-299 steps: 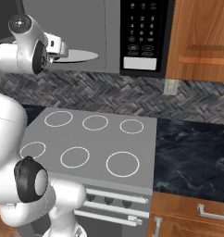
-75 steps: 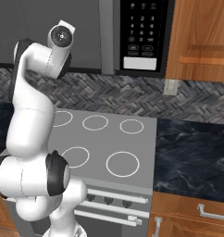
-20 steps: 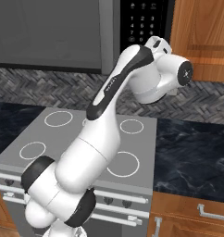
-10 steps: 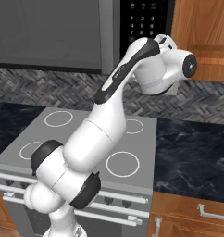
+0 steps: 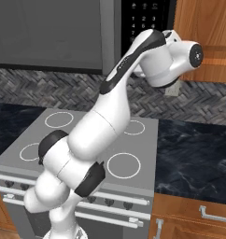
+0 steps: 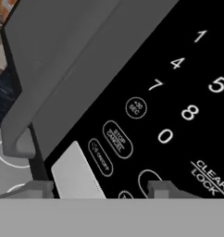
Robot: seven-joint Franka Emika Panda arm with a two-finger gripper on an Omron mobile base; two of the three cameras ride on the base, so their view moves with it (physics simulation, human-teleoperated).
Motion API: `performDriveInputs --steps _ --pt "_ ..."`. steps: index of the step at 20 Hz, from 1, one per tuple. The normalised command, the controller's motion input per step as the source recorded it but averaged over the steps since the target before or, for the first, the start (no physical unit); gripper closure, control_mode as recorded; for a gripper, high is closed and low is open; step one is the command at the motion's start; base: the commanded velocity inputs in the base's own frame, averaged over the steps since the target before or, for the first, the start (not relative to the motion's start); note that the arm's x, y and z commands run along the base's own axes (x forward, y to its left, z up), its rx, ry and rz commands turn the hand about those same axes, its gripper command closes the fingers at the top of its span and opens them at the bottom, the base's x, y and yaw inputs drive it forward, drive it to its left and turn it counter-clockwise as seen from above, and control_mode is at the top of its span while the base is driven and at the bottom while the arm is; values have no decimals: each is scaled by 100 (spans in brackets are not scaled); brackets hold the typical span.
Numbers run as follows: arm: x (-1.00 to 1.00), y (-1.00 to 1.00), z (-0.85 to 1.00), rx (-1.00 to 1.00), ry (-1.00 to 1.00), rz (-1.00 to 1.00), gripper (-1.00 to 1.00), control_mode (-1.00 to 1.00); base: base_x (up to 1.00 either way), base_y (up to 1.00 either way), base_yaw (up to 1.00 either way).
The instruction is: Place the microwavable item in the microwave. Then, close the microwave door and press the start button.
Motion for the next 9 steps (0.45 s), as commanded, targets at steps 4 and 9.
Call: performDriveInputs --steps 4,9 --pt "30 0 -20 0 1 0 -100 -100 0 0 0" --pt "12 13 -33 0 0 0 -100 -100 0 0 0"
